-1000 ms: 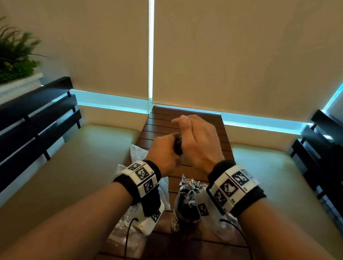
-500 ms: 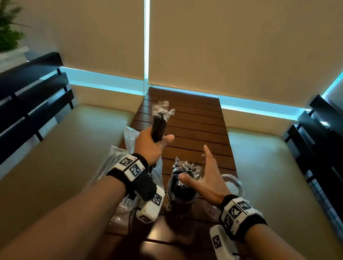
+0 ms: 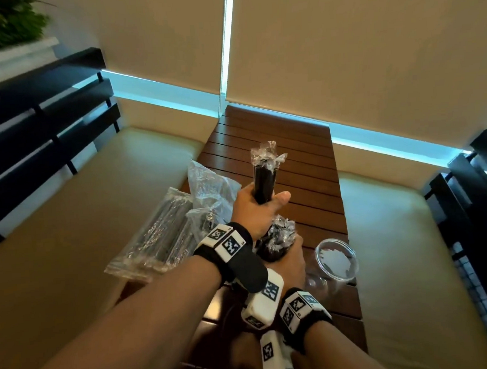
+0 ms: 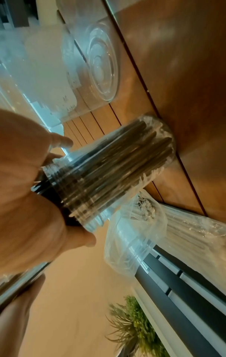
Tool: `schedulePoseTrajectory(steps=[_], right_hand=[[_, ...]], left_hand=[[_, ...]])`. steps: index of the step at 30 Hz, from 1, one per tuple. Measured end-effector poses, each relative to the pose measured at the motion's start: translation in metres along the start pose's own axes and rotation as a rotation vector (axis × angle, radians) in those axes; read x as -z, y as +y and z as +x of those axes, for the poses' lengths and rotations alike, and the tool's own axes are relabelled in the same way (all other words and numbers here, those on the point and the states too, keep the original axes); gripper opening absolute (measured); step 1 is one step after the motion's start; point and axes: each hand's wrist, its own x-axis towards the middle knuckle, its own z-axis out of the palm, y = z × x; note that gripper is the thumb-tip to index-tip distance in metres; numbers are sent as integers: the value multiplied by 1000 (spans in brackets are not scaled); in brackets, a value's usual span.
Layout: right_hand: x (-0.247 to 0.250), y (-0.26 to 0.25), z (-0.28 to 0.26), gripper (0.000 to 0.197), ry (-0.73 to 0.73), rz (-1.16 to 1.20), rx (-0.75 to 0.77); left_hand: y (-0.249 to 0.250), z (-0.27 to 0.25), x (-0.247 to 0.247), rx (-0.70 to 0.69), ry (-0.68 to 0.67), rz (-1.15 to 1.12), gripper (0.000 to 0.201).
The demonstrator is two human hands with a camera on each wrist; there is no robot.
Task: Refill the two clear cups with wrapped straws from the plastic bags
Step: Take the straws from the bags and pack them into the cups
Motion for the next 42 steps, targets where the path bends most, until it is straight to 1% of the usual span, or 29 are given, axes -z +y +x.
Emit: schedulePoseTrajectory(steps=[2, 5, 7, 10, 14, 18, 22, 24, 26, 28, 33, 35, 38, 42], right_hand=[[1, -2, 3, 75, 10, -14, -44], [0, 3, 5, 62, 40, -21, -47], [-1, 7, 5, 58, 75, -36, -34], [0, 13, 4, 58, 103, -65, -1], [-2, 20, 7, 49, 125, -54, 9], [-2, 25, 8, 52, 106, -35, 62], [-2, 30, 9, 71, 0, 27, 138], [0, 29, 8, 75, -24, 54, 143], [1, 27, 6, 73, -18, 53, 158], [-1, 27, 5, 68, 27, 33, 175], [-10, 29, 4, 61, 116, -1, 153], [-11, 30, 5, 61, 133, 14, 152], [-9, 32, 8, 62, 93, 14, 174], [-8, 37, 8, 67, 28, 50, 208]], left_hand=[[2, 0, -2, 21, 13, -42, 31], [1, 5, 3, 66, 92, -98, 28], [-1, 9, 7, 86, 129, -126, 26], [-8, 11, 11, 96, 147, -130, 26], [-14, 15, 20, 100, 184, -138, 27], [-15, 17, 24, 86, 234, -119, 29], [-10, 9, 14, 32, 190, -60, 26], [-9, 6, 7, 31, 191, -65, 26], [-10, 3, 2, 45, 192, -66, 26], [-12, 2, -1, 50, 192, -50, 26], [-16, 2, 4, 20, 258, -21, 27], [-18, 2, 3, 27, 281, -27, 28], [-22, 4, -2, 59, 316, -48, 27], [-29, 5, -8, 2, 219, 91, 28]])
